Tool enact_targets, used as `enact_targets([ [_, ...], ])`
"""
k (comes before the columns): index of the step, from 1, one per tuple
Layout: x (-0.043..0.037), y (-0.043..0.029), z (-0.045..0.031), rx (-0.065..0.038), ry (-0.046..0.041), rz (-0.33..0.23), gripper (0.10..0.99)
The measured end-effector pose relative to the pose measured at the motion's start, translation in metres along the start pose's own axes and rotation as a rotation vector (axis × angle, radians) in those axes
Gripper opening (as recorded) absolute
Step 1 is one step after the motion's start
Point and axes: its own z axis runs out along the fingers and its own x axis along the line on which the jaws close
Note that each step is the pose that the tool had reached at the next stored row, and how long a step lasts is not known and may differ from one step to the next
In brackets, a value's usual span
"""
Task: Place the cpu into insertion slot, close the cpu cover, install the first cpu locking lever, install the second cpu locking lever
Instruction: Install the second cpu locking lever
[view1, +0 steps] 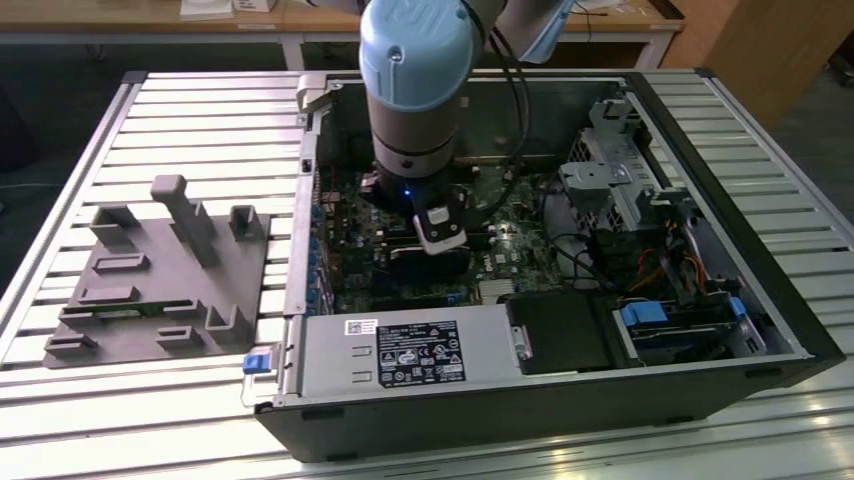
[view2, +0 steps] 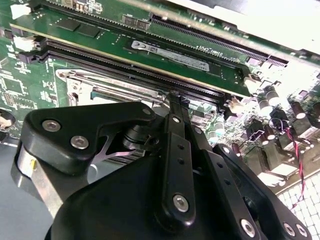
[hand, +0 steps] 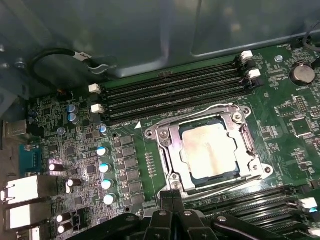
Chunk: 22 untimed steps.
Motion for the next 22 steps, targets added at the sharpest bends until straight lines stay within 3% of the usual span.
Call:
enact_targets([
  [8,0.0036,-0.0028,0.0057,-0.001,0.0005,0.0,0.106],
  [14,0.0042,-0.003,0.006,-0.001,0.0004,0.0,0.106],
  [16,0.0042,-0.0019,0.0029,-0.002,0.0,0.0,0.106],
  [22,0.0047,0.0042,-0.0171,-0.001,0.0001,0.001,0.106],
])
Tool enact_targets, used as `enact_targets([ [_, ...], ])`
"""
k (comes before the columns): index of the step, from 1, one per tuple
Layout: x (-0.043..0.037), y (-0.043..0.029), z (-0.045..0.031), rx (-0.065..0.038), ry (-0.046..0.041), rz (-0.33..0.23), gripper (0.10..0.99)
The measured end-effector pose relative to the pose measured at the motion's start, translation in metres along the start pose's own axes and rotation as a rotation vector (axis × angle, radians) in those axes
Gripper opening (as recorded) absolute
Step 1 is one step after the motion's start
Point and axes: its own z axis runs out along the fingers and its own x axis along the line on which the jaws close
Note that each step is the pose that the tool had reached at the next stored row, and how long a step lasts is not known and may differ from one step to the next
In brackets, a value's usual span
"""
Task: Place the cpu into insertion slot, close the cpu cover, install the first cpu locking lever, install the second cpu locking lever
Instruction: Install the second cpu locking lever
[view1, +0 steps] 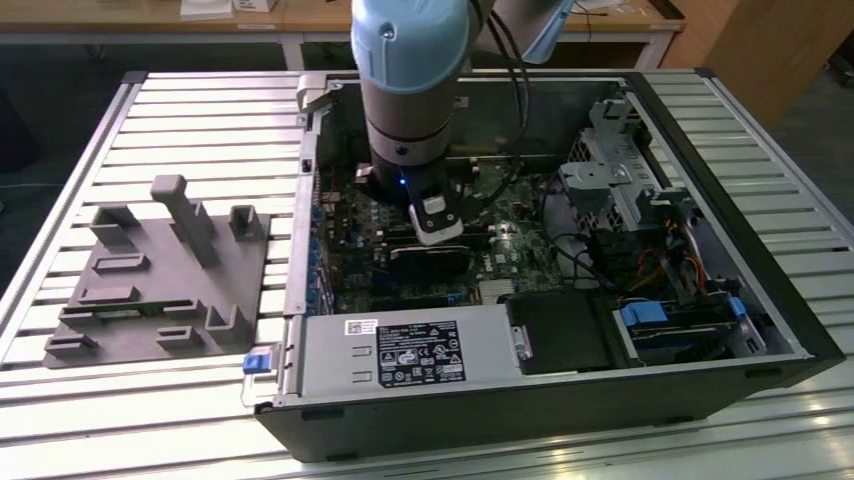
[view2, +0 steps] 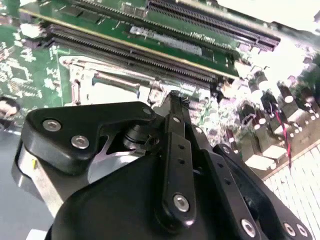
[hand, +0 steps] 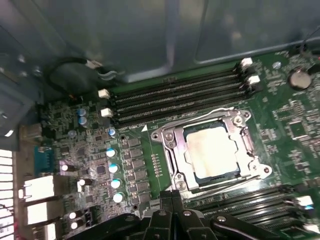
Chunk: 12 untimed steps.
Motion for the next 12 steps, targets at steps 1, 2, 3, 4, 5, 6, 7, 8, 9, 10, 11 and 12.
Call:
enact_targets([
  [1,-0.0003,0.0007,-0.002,0.001,-0.0005,0.001,0.106],
  [2,-0.0009,0.0013,-0.0033,0.002,-0.0014,0.003,0.106],
  [3,-0.002,0.0018,-0.0039,0.003,-0.0024,0.005,0.106],
  [4,-0.0031,0.0022,-0.0043,0.005,-0.0032,0.008,0.106],
  [5,-0.0043,0.0026,-0.0045,0.007,-0.0042,0.011,0.106],
  [6,-0.0057,0.003,-0.0047,0.008,-0.005,0.013,0.106],
  [7,-0.0074,0.0035,-0.0046,0.01,-0.0058,0.015,0.106],
  [8,-0.0094,0.004,-0.0045,0.012,-0.0067,0.016,0.106],
  [9,-0.0115,0.0047,-0.0044,0.014,-0.0075,0.017,0.106],
  [10,-0.0134,0.0057,-0.0042,0.017,-0.0082,0.018,0.106],
  [11,-0.0149,0.0068,-0.0038,0.019,-0.0087,0.018,0.106],
  [12,-0.0162,0.008,-0.0035,0.021,-0.0092,0.018,0.106],
])
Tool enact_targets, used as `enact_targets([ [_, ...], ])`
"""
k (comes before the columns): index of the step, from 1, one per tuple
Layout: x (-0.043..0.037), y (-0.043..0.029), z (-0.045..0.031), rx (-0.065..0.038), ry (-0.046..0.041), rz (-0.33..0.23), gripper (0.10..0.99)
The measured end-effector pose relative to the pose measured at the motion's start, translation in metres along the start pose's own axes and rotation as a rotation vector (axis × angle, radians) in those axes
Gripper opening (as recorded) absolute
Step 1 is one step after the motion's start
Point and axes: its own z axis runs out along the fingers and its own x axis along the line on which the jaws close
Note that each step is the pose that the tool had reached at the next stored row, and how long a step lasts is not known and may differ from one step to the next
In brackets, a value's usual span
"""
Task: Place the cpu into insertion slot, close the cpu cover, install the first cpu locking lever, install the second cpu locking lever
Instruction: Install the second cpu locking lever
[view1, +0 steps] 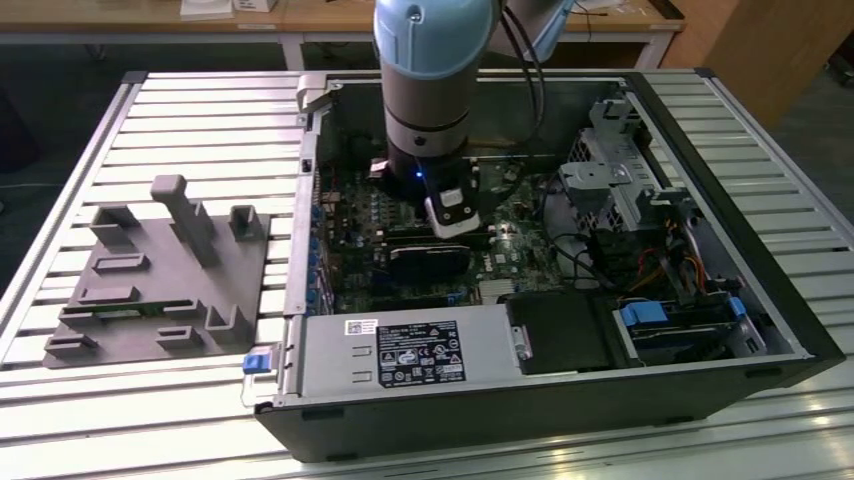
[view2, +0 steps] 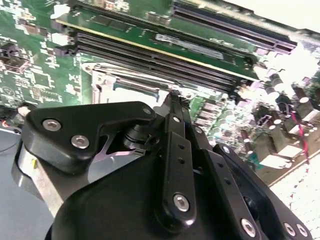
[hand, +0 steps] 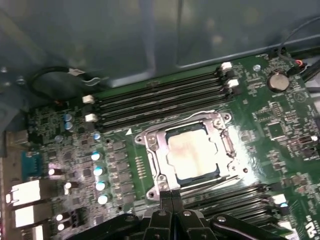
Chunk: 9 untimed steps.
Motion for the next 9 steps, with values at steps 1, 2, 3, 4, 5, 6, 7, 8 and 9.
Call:
enact_targets([
  [1,-0.0014,0.0012,0.0003,0.002,-0.0005,0.0,0.106],
  [2,-0.0027,0.0024,0.0006,0.004,-0.0009,0.0,0.106],
  [3,-0.004,0.0037,0.0009,0.007,-0.0014,0.0,0.106],
  [4,-0.0051,0.0051,0.0013,0.01,-0.002,0.0,0.106],
  [5,-0.0064,0.0066,0.0016,0.013,-0.0026,0.0,0.106],
  [6,-0.0076,0.008,0.0021,0.016,-0.0034,0.0,0.106],
  [7,-0.0088,0.0095,0.0024,0.02,-0.004,0.0,0.106],
  [8,-0.0099,0.0109,0.0028,0.023,-0.0047,-0.001,0.106],
  [9,-0.0109,0.0124,0.0032,0.027,-0.0056,-0.001,0.106],
])
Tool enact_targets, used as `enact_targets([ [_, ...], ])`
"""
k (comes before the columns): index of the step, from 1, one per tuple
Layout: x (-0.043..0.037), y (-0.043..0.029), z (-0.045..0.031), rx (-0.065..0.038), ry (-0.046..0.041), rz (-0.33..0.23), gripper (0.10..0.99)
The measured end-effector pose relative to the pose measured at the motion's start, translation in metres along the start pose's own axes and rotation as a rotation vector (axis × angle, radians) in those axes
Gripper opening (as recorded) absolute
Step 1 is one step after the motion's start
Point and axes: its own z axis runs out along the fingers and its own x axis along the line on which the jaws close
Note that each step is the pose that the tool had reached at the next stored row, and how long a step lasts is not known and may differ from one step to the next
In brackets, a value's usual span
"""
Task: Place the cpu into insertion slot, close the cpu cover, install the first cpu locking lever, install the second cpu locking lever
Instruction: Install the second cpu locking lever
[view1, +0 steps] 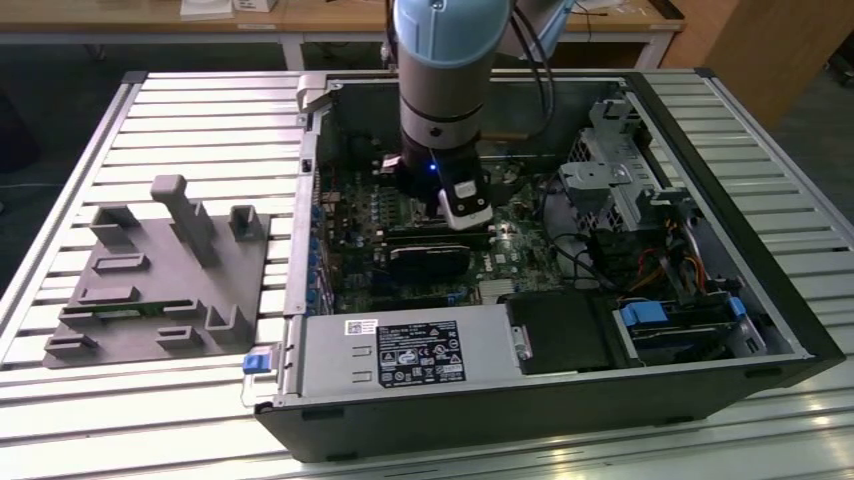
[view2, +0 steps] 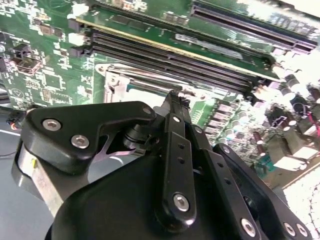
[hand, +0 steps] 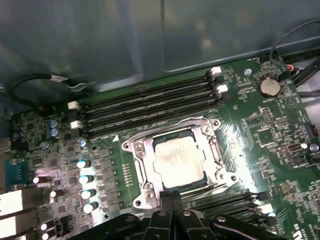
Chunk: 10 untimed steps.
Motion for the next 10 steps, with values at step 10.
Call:
enact_targets([
  [10,-0.0097,0.0164,0.004,0.038,-0.0075,-0.001,0.106],
])
